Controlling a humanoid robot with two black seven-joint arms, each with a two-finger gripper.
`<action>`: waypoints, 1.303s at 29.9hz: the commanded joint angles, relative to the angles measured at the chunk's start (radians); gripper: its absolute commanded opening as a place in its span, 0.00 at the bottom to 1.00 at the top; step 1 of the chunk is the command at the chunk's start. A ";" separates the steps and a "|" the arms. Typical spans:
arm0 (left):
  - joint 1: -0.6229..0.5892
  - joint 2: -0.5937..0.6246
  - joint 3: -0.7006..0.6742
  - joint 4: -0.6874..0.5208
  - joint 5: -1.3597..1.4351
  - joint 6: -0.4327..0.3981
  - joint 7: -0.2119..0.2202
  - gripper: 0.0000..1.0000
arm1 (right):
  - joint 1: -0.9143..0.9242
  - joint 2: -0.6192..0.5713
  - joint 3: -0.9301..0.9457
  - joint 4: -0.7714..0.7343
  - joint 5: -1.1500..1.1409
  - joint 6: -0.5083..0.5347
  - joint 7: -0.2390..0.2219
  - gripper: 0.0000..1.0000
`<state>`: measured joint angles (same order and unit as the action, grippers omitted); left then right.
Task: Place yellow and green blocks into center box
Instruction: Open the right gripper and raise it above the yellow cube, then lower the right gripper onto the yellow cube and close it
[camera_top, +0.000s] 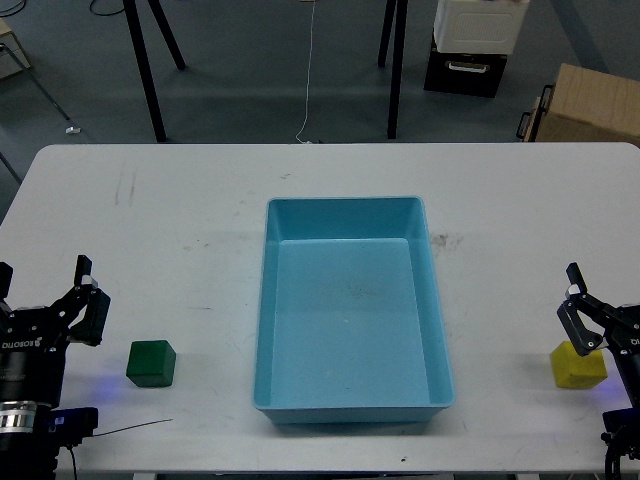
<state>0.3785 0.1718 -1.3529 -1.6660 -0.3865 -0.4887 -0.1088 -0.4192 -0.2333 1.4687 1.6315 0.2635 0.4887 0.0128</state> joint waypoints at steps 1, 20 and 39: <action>-0.003 0.000 0.000 0.000 0.000 0.000 0.000 1.00 | 0.011 -0.067 -0.007 -0.001 -0.033 0.000 -0.016 1.00; -0.081 -0.011 0.003 0.019 -0.002 0.000 -0.006 1.00 | 1.050 -0.753 -0.908 -0.294 -0.208 -0.091 -0.321 1.00; -0.070 -0.014 0.005 0.020 -0.002 0.000 -0.006 1.00 | 1.794 -0.692 -1.958 -0.110 -0.949 0.000 -0.455 1.00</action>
<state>0.3074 0.1582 -1.3485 -1.6475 -0.3882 -0.4887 -0.1152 1.3775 -0.9104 -0.4373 1.4997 -0.5997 0.4858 -0.4363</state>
